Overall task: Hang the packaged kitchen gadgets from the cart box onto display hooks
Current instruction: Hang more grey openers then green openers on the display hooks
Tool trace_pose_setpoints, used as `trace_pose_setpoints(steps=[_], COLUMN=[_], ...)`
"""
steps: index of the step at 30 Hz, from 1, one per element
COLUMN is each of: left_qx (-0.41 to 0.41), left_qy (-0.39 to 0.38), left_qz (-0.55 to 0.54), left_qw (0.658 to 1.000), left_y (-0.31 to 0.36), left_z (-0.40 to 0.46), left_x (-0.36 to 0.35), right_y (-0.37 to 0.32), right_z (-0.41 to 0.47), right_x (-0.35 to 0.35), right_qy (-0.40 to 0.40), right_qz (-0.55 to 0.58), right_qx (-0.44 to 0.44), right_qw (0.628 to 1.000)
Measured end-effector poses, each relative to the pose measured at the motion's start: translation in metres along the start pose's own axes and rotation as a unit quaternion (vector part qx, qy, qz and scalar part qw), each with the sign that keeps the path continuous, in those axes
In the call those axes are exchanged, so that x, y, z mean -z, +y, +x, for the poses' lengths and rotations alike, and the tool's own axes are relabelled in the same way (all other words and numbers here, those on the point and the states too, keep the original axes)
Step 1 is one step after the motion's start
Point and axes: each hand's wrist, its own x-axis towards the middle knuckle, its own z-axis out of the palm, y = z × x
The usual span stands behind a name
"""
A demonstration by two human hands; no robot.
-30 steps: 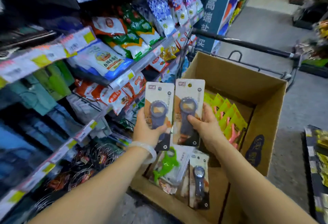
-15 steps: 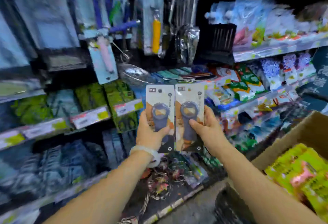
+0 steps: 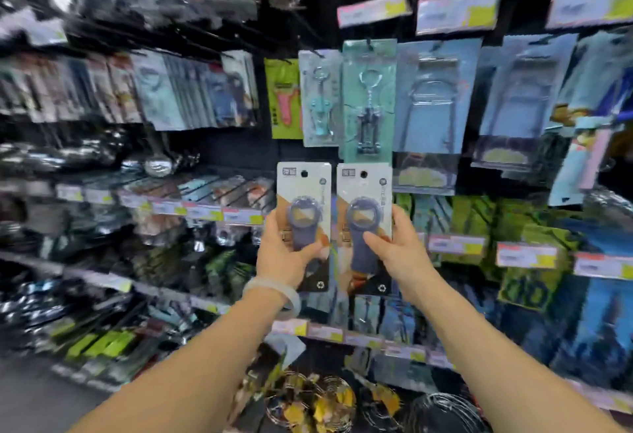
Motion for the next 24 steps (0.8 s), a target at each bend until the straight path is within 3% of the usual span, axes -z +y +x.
trace_pose_setpoints(steps=[10, 24], left_qx=[0.001, -0.052], left_qy=[0.125, 0.116], left_qz=[0.004, -0.057], left_qw=[0.992, 0.990], left_y=[-0.020, -0.028], left_z=[0.058, 0.239], left_x=[0.173, 0.248], right_y=[-0.004, -0.070], right_z=[0.080, 0.269], right_x=[-0.201, -0.297], right_qy=[-0.144, -0.084], right_qz=[0.017, 0.030], right_qx=[0.040, 0.130], right_qw=[0.989, 0.987])
